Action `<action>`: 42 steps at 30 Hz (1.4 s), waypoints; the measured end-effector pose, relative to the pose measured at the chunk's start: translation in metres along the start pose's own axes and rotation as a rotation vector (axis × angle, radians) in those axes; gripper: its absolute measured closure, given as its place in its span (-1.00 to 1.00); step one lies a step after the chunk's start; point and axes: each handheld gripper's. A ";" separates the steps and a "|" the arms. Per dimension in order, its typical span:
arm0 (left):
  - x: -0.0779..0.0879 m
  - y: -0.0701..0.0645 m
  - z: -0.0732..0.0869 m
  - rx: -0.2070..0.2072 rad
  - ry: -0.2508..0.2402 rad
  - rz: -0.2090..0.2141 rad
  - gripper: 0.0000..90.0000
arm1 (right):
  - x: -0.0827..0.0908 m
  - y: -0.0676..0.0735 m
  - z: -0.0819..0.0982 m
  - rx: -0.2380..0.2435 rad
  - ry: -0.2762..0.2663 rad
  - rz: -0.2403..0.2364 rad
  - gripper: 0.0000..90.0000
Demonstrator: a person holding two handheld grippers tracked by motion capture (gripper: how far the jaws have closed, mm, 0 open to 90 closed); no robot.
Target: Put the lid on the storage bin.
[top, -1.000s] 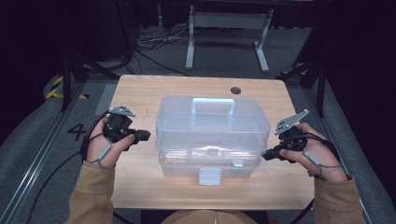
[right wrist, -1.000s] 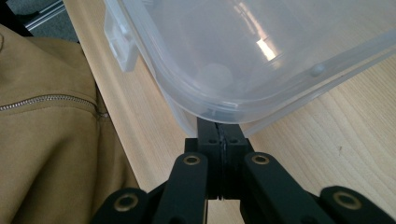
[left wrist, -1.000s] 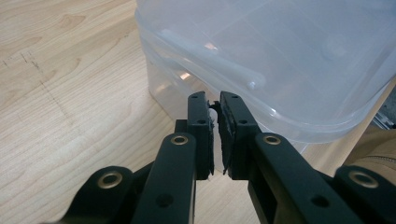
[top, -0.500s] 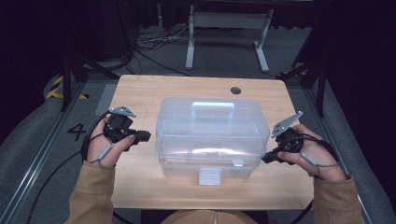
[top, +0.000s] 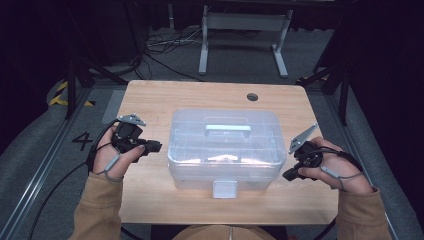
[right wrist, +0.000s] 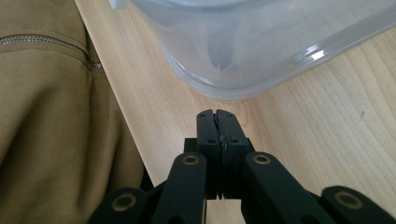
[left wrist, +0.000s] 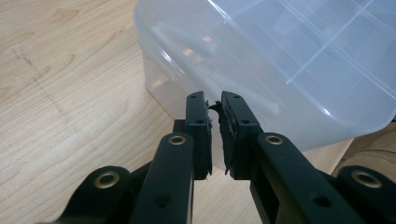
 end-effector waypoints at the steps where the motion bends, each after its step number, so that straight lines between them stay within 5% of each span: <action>1: 0.000 0.000 0.000 0.001 0.000 0.000 0.82 | 0.001 0.000 0.000 0.000 -0.006 0.004 0.98; 16: 0.000 0.002 0.001 0.004 -0.026 -0.021 0.75 | 0.017 -0.007 0.006 -0.036 -0.132 0.014 0.86; 29: 0.006 0.004 0.010 0.025 -0.049 -0.043 0.69 | 0.040 -0.022 0.010 -0.139 -0.383 0.087 0.60; 33: 0.008 0.005 0.013 0.032 -0.059 -0.056 0.66 | 0.045 -0.030 0.012 -0.206 -0.492 0.115 0.42; 42: 0.005 0.010 0.014 0.033 -0.063 -0.086 0.64 | 0.048 -0.047 0.019 -0.276 -0.610 0.213 0.21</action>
Point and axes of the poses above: each handheld gripper's, and its own axes: x roughly backward along the jaws, z roughly out of its underside, y roughly to its left, and after that the axes turned 7 degrees about -x, right-handed
